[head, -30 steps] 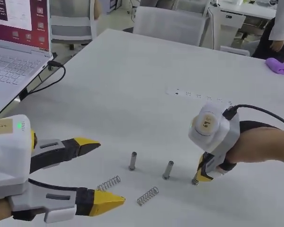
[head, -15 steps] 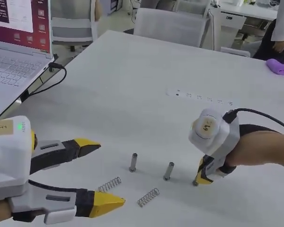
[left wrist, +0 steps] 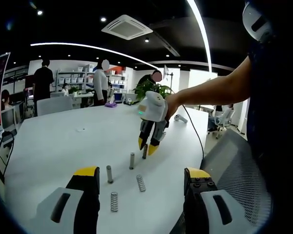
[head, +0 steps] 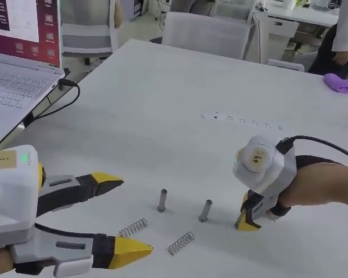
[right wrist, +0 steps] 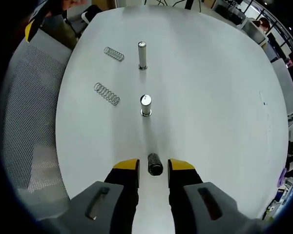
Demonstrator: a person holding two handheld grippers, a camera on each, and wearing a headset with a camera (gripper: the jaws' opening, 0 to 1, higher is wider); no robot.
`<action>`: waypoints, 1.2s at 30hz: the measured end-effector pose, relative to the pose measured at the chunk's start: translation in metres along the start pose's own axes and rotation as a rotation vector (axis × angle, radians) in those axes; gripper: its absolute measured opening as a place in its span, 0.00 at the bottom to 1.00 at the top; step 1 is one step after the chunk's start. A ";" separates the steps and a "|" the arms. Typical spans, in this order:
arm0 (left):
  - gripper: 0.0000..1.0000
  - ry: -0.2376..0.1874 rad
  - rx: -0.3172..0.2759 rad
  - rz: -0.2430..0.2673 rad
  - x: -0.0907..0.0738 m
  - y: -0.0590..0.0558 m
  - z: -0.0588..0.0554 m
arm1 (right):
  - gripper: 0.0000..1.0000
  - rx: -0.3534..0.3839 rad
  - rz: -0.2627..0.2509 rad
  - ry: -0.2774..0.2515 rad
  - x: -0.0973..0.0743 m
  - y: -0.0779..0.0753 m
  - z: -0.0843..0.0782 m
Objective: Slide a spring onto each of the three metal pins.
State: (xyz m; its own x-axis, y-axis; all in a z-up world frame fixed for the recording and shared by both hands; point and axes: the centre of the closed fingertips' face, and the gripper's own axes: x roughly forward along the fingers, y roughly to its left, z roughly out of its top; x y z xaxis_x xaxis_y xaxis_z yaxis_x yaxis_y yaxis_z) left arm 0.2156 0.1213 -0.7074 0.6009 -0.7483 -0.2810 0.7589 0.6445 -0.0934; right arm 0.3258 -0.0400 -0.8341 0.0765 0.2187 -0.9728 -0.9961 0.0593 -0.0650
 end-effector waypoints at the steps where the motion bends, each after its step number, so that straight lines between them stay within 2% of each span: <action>1: 0.67 -0.001 0.000 0.000 0.001 0.000 0.000 | 0.22 0.002 -0.004 -0.005 -0.001 -0.001 0.000; 8: 0.67 0.001 0.000 -0.007 0.004 -0.001 0.000 | 0.25 0.020 -0.022 -0.043 -0.009 -0.004 0.000; 10: 0.67 0.004 0.000 -0.009 0.005 -0.002 0.000 | 0.29 0.053 -0.016 -0.086 -0.014 -0.004 0.004; 14: 0.67 0.009 -0.001 -0.012 0.007 -0.001 -0.001 | 0.34 0.054 -0.034 -0.113 -0.022 -0.005 0.001; 18: 0.67 0.013 0.000 -0.018 0.009 -0.002 -0.001 | 0.41 0.092 -0.039 -0.174 -0.029 -0.002 0.001; 21: 0.67 0.015 0.002 -0.023 0.011 -0.003 0.000 | 0.43 0.096 -0.057 -0.196 -0.033 -0.002 -0.002; 23: 0.67 0.017 0.002 -0.025 0.012 -0.003 0.000 | 0.45 0.106 -0.059 -0.224 -0.036 -0.001 -0.001; 27: 0.67 0.022 0.003 -0.030 0.014 -0.005 -0.001 | 0.52 0.140 -0.074 -0.317 -0.044 0.002 0.005; 29: 0.67 0.025 0.003 -0.034 0.015 -0.006 -0.002 | 0.54 0.170 -0.071 -0.349 -0.048 0.006 0.005; 36: 0.66 0.034 0.003 -0.040 0.020 -0.008 -0.002 | 0.59 0.201 -0.102 -0.440 -0.059 0.011 0.000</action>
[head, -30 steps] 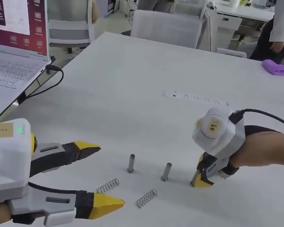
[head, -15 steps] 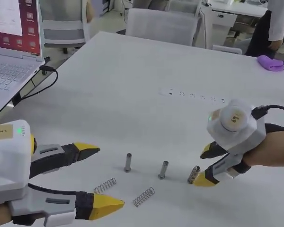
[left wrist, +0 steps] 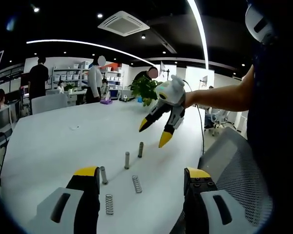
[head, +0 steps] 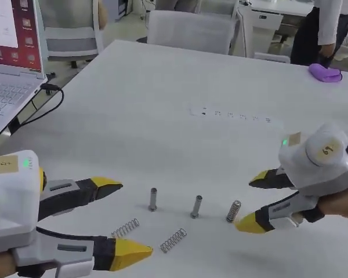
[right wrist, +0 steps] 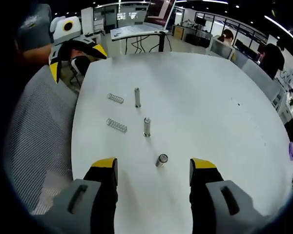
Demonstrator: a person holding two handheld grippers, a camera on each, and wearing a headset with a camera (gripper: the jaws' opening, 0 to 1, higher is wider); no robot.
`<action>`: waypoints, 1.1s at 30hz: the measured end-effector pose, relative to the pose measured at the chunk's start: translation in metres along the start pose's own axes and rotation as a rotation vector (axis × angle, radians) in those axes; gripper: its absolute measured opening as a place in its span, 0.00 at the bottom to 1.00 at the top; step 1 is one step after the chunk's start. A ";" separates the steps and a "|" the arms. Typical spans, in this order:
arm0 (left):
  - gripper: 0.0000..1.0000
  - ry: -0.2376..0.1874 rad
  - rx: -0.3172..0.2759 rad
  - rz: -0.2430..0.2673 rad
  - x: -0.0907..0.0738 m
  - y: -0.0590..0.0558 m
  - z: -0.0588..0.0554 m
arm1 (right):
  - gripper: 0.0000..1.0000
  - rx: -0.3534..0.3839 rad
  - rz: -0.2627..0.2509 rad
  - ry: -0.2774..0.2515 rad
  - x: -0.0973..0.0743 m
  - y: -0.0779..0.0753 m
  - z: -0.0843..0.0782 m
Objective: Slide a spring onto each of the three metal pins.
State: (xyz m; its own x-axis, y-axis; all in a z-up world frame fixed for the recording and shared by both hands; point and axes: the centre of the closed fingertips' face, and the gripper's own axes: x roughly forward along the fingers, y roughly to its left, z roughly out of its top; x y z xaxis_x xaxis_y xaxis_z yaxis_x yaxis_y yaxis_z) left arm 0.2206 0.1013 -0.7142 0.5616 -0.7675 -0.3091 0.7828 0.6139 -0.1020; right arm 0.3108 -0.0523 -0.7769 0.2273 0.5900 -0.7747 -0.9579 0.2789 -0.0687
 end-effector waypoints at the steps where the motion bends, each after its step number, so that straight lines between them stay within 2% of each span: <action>1: 0.67 0.001 -0.001 0.000 0.001 0.000 0.000 | 0.59 0.004 -0.009 -0.022 -0.002 0.000 0.002; 4: 0.66 0.003 -0.003 -0.002 0.002 0.000 0.000 | 0.61 0.025 -0.027 -0.100 -0.010 0.002 0.008; 9: 0.66 0.011 -0.005 -0.006 0.006 0.000 -0.001 | 0.63 0.037 -0.057 -0.148 -0.018 0.007 0.008; 19: 0.65 0.024 -0.011 -0.015 0.013 0.000 -0.001 | 0.66 0.091 -0.124 -0.292 -0.040 0.013 0.014; 28: 0.64 0.052 -0.015 -0.031 0.020 -0.003 -0.008 | 0.68 0.137 -0.163 -0.385 -0.056 0.025 0.010; 33: 0.64 0.070 -0.019 -0.038 0.027 -0.004 -0.012 | 0.69 0.168 -0.205 -0.463 -0.068 0.028 0.013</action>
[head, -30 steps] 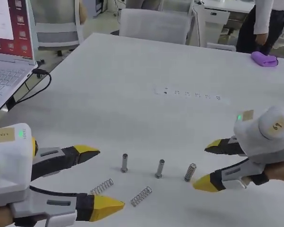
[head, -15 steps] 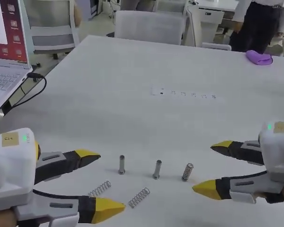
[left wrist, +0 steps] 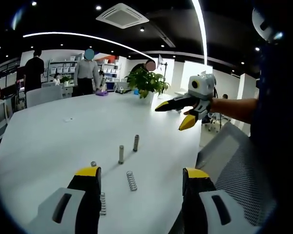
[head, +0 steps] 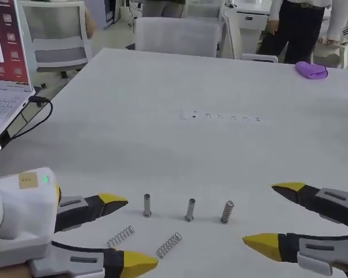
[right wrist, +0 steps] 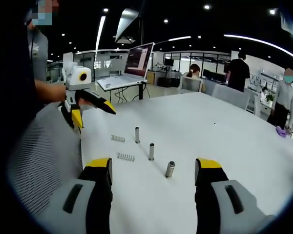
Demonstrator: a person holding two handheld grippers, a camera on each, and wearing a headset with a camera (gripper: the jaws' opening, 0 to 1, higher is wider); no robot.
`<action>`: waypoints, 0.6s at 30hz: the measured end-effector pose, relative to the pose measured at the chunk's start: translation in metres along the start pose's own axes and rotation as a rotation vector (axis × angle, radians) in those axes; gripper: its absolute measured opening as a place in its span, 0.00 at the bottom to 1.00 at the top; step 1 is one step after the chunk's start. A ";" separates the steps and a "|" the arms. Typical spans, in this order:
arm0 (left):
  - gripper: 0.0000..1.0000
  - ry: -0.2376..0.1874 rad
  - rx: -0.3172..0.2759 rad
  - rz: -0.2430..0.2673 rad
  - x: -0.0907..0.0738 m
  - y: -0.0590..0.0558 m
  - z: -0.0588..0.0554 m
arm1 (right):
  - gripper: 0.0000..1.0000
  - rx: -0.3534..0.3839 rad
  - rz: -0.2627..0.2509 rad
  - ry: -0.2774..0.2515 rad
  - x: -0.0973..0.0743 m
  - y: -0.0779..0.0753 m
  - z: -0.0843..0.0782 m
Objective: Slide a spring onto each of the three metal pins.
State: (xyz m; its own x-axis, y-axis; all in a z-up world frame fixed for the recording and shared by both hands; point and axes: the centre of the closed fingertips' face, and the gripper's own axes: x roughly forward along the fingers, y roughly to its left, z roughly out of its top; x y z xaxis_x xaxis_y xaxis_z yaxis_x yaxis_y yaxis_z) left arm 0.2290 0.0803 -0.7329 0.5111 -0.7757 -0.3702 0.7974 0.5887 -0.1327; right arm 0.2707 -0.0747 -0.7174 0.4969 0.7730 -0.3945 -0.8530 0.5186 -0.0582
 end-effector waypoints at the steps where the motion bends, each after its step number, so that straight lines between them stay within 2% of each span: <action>1: 0.63 0.004 -0.003 0.000 0.002 0.000 0.000 | 0.69 0.000 -0.003 -0.007 -0.001 0.000 0.001; 7: 0.61 0.038 -0.001 0.006 0.011 0.005 -0.010 | 0.69 0.026 -0.025 -0.017 -0.005 -0.003 -0.006; 12: 0.61 0.090 -0.008 0.003 0.020 0.011 -0.023 | 0.70 0.043 -0.045 -0.027 -0.007 -0.004 -0.010; 18: 0.58 0.143 0.000 0.004 0.032 0.012 -0.032 | 0.73 0.056 -0.050 -0.035 -0.008 -0.006 -0.015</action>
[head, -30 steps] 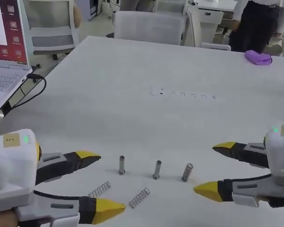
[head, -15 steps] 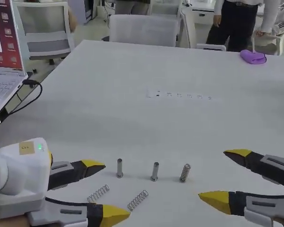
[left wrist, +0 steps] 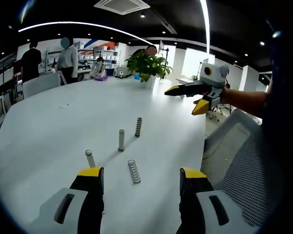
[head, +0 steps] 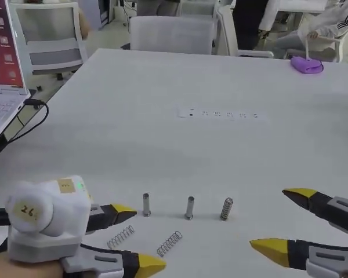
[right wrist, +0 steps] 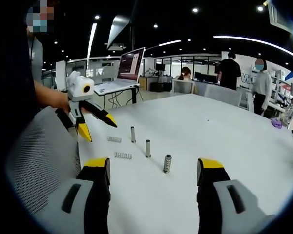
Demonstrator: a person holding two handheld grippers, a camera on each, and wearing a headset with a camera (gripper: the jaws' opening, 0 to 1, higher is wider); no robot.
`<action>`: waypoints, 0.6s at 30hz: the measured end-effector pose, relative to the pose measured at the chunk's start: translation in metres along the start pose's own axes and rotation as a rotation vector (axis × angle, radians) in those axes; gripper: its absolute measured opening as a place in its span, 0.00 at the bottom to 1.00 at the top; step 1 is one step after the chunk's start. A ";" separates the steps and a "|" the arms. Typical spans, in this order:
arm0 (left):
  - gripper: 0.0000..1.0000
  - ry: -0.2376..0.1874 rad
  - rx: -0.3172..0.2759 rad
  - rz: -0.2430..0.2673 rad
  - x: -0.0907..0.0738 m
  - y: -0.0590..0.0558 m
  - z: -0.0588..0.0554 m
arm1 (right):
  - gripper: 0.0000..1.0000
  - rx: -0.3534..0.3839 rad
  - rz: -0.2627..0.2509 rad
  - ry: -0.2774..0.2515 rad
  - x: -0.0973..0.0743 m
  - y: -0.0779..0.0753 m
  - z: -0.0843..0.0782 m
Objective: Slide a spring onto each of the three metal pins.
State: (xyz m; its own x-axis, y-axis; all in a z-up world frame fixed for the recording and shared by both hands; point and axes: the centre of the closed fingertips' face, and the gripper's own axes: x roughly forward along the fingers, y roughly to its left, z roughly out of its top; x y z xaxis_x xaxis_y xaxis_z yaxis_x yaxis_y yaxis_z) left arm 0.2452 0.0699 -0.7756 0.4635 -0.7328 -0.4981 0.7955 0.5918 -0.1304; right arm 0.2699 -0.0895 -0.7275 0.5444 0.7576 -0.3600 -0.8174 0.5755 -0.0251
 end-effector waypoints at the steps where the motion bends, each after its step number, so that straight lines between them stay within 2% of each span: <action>1: 0.58 0.003 0.002 -0.004 0.002 -0.001 0.000 | 0.73 0.003 -0.001 0.000 0.000 -0.001 0.000; 9: 0.49 0.076 0.011 0.022 0.018 0.006 -0.010 | 0.76 -0.008 -0.014 -0.008 -0.001 -0.005 0.006; 12: 0.39 0.138 0.028 0.037 0.026 0.007 -0.017 | 0.76 -0.009 -0.017 -0.006 -0.001 -0.005 0.005; 16: 0.34 0.192 0.064 0.024 0.034 0.002 -0.024 | 0.77 -0.005 -0.012 -0.004 0.000 -0.004 0.003; 18: 0.31 0.219 0.083 0.036 0.038 0.004 -0.028 | 0.77 -0.006 -0.011 -0.004 0.000 -0.004 0.002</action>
State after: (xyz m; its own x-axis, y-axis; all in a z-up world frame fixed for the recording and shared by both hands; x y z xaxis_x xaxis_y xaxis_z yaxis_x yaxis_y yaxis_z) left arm 0.2554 0.0537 -0.8195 0.4038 -0.6161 -0.6762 0.8134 0.5801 -0.0428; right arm 0.2733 -0.0908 -0.7254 0.5543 0.7522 -0.3563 -0.8123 0.5823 -0.0344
